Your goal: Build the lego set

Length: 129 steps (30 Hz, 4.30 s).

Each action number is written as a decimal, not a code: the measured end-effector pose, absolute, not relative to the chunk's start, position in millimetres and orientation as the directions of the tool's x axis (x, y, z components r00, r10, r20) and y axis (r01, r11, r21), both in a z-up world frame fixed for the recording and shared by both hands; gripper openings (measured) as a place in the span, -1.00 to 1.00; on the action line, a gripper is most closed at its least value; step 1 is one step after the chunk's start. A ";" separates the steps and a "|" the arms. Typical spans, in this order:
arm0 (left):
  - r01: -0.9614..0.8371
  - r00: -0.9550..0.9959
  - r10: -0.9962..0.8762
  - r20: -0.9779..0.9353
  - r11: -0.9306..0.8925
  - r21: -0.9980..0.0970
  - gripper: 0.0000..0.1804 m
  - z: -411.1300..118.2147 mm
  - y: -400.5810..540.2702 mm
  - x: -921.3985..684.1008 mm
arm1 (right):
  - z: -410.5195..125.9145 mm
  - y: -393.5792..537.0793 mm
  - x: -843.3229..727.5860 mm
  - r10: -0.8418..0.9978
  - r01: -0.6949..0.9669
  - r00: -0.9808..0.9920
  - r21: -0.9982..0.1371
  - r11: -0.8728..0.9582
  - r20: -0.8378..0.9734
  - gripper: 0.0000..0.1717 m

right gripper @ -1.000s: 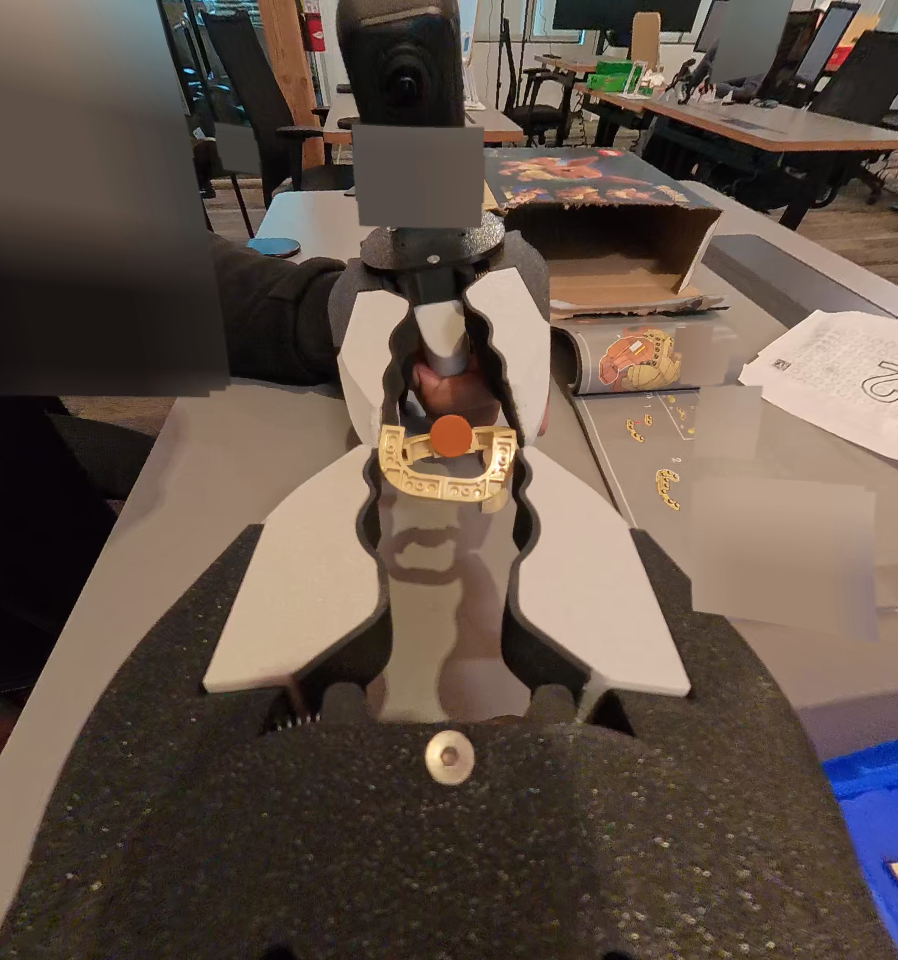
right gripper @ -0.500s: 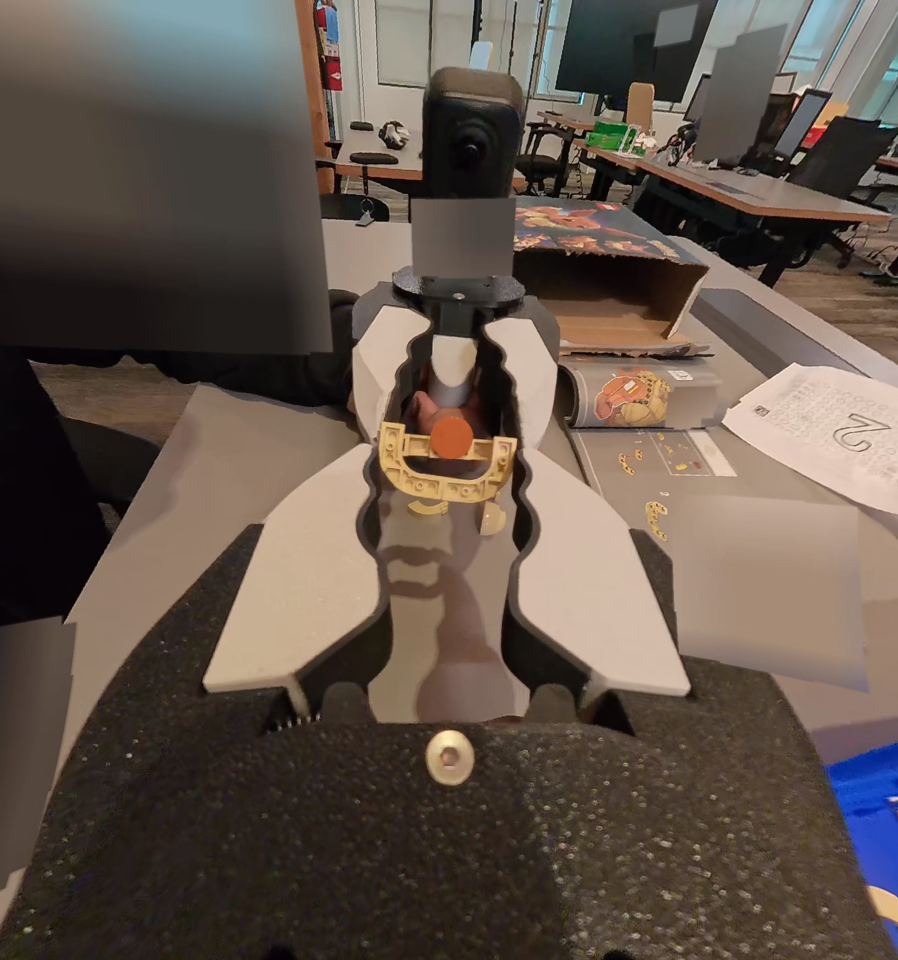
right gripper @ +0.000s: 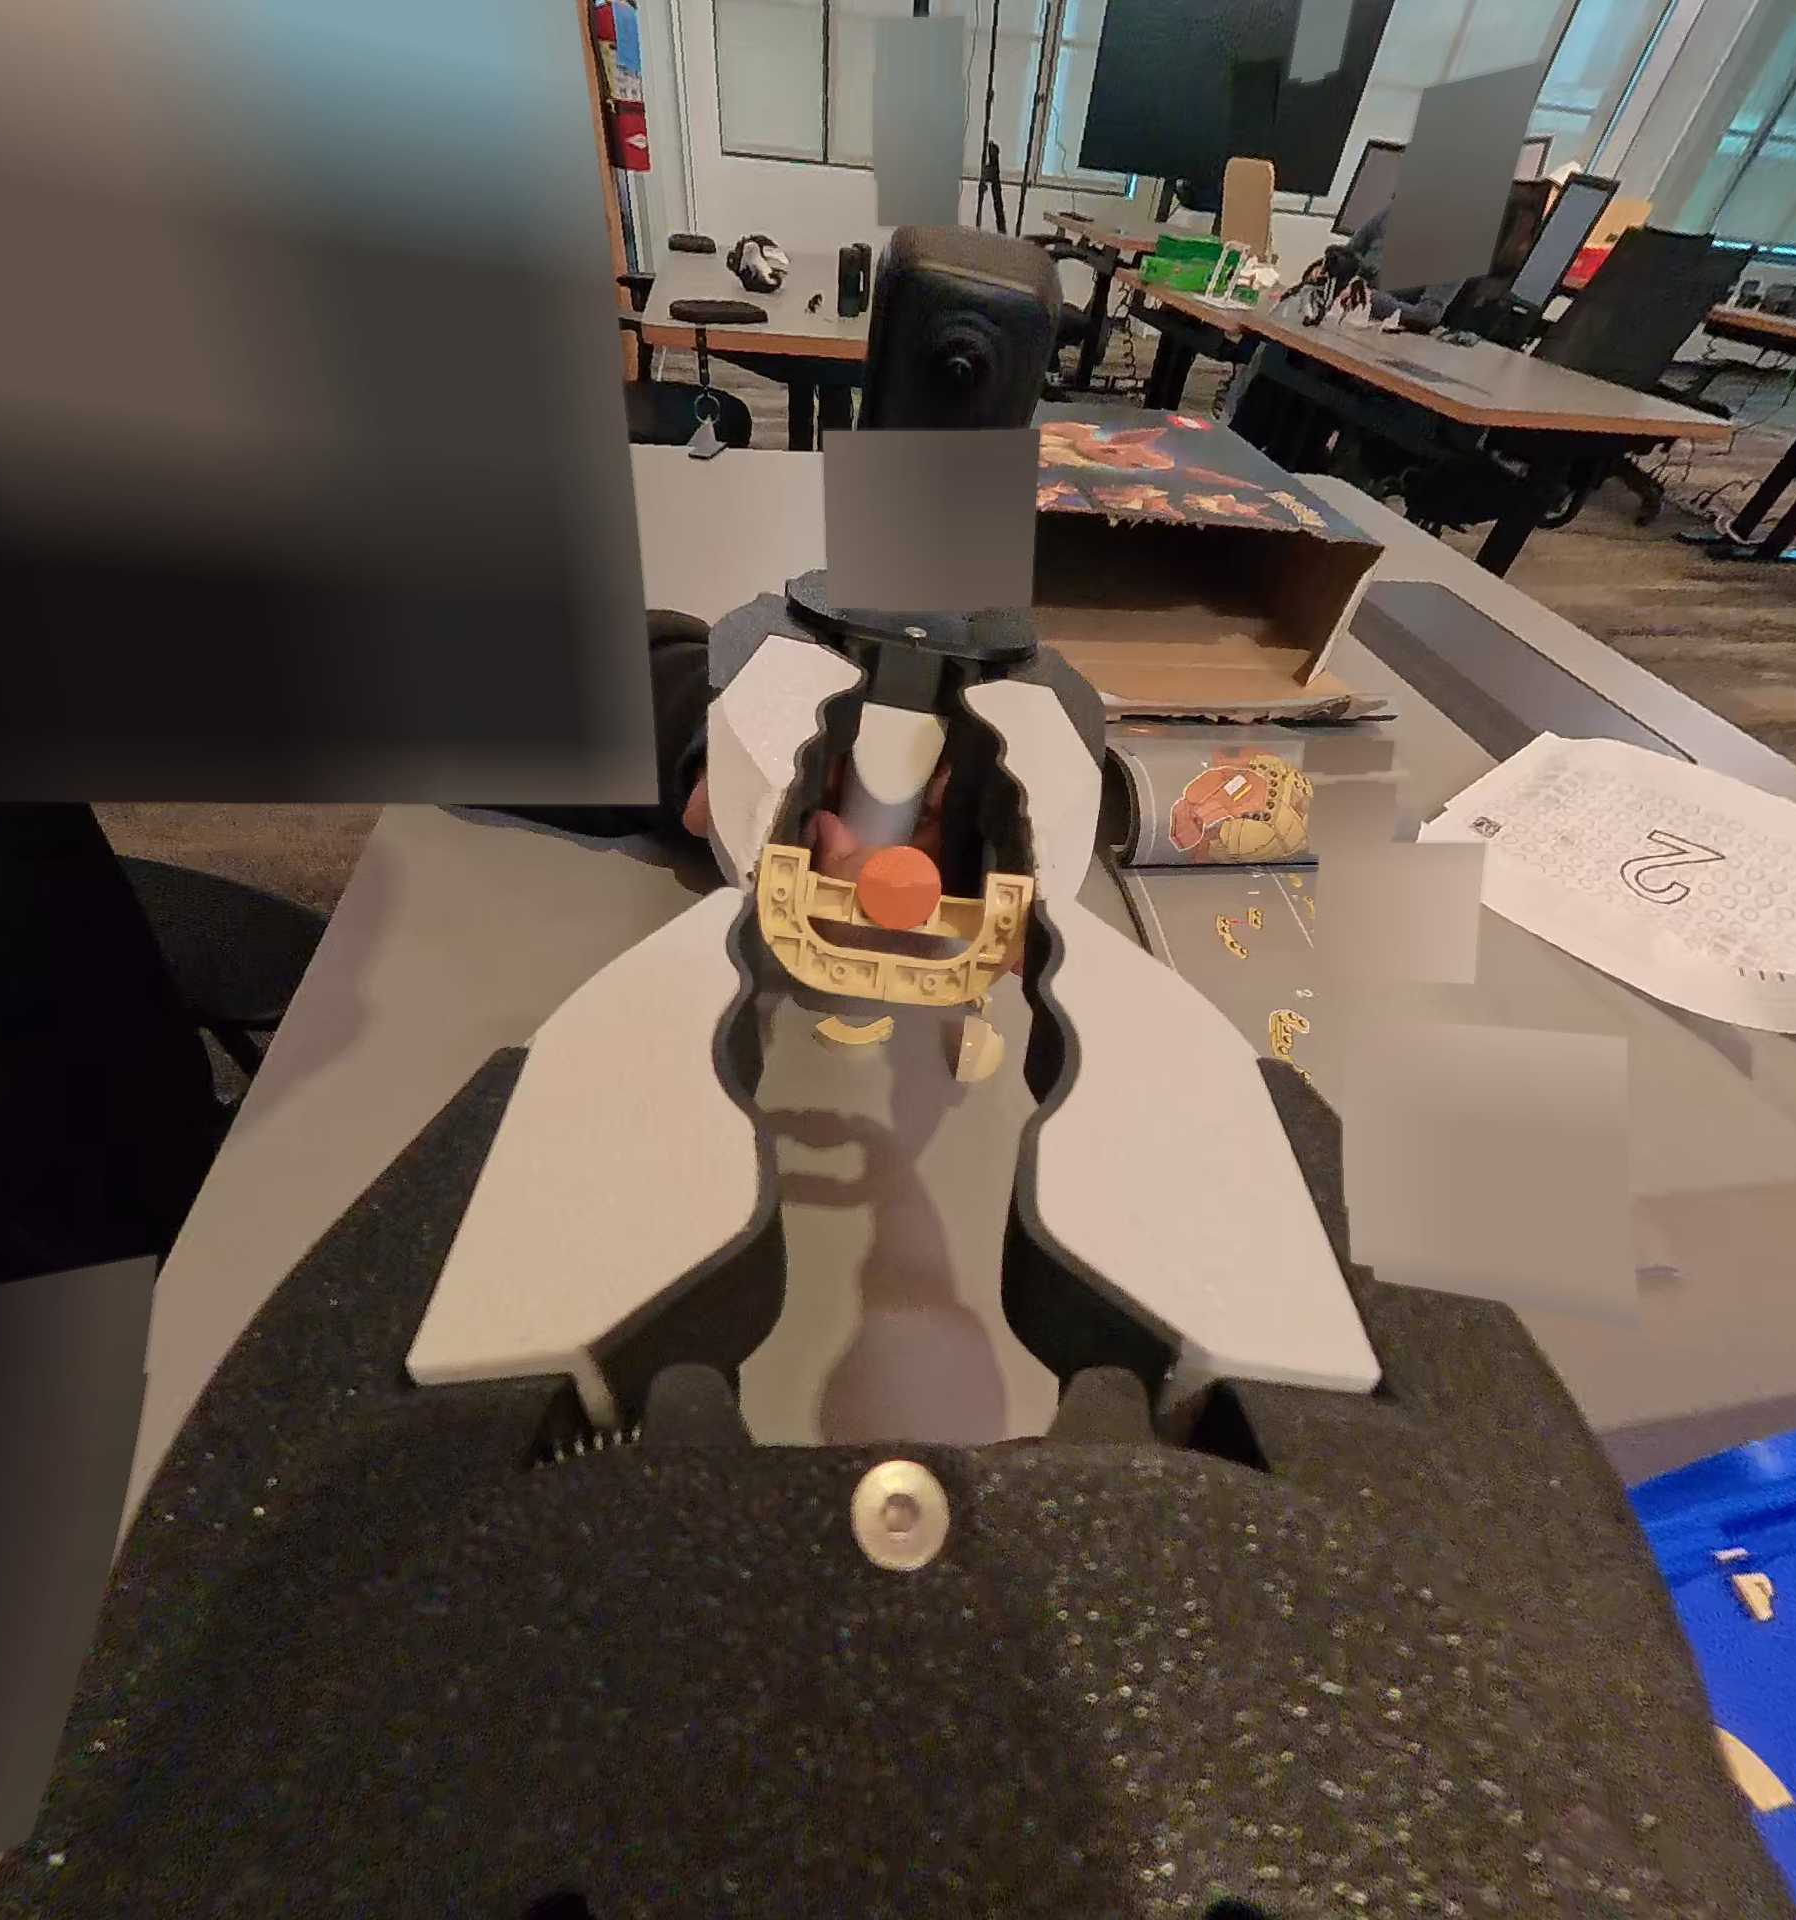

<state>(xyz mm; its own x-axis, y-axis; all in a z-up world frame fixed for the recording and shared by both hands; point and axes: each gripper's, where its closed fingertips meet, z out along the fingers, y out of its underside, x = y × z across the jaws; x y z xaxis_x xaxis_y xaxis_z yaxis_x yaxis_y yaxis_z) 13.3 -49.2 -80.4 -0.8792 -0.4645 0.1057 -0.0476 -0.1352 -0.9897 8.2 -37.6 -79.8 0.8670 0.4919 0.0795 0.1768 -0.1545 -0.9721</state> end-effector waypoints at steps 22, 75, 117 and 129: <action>-0.030 -0.889 -0.447 0.099 -0.160 -0.987 -0.47 -74.1 -52.7 9.3 | -79.7 -40.5 7.3 0.485 0.194 0.871 -0.962 -0.193 0.079 -0.44; -0.003 -0.841 -0.476 0.257 -0.470 -0.882 -0.82 -50.1 -50.9 20.4 | -64.5 -35.8 20.6 0.361 0.066 0.932 -0.995 -0.069 0.037 -0.91; 0.115 -0.634 -0.644 -0.429 0.470 -0.875 -0.82 -119.2 -47.2 35.4 | -108.0 -20.1 52.6 0.229 0.111 0.970 -0.984 -0.137 0.077 -0.90; -0.068 -0.786 -0.475 -0.395 0.702 -0.709 -0.76 -178.8 -49.7 20.8 | -119.2 -16.1 63.0 0.179 0.116 0.981 -0.973 -0.198 0.080 -0.90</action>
<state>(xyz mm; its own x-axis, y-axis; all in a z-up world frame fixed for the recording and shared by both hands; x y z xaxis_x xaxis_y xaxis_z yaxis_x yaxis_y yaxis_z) 20.8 -49.7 -178.8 -0.7863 -0.4751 -0.3950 -0.0682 0.7022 -0.7087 63.0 -16.1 -119.2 0.9806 0.1792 0.0800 0.1156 -0.1979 -0.9734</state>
